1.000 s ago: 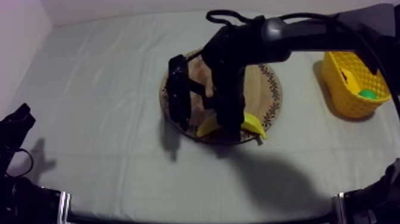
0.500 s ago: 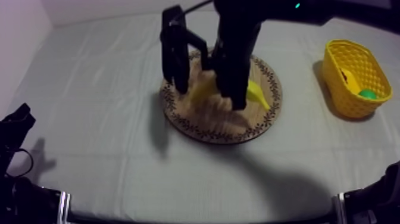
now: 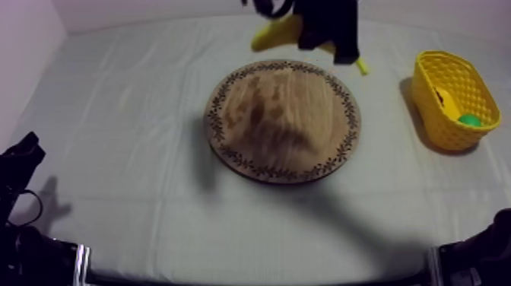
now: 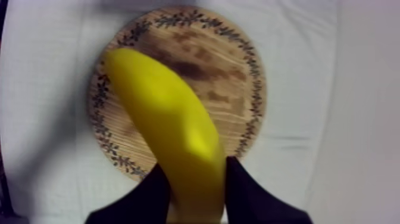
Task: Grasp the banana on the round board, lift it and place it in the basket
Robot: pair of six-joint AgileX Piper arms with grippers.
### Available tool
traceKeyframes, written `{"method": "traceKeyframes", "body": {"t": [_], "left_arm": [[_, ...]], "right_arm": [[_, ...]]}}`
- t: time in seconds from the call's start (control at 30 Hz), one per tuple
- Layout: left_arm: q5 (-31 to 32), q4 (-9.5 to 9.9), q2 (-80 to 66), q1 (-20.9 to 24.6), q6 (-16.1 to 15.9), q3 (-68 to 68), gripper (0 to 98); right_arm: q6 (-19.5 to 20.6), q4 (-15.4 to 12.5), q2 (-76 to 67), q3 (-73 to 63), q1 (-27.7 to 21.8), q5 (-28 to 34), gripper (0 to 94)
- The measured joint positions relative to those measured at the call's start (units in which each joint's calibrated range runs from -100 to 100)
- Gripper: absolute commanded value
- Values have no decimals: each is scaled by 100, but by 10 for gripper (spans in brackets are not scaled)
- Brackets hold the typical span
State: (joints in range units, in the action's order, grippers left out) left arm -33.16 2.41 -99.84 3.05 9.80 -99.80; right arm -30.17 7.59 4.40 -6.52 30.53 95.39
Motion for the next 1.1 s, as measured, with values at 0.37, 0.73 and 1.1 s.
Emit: {"method": "traceKeyframes", "body": {"t": [0.37, 0.73, 1.1], "left_arm": [[0, 0, 0, 0, 0, 0, 1], [0, 0, 0, 0, 0, 0, 1], [0, 0, 0, 0, 0, 0, 1]], "right_arm": [[218, 68, -367, -269, -294, 105, 237], [345, 66, -396, 72, -1267, -19, 234], [521, 41, -462, 552, -2597, -97, 240]]}}
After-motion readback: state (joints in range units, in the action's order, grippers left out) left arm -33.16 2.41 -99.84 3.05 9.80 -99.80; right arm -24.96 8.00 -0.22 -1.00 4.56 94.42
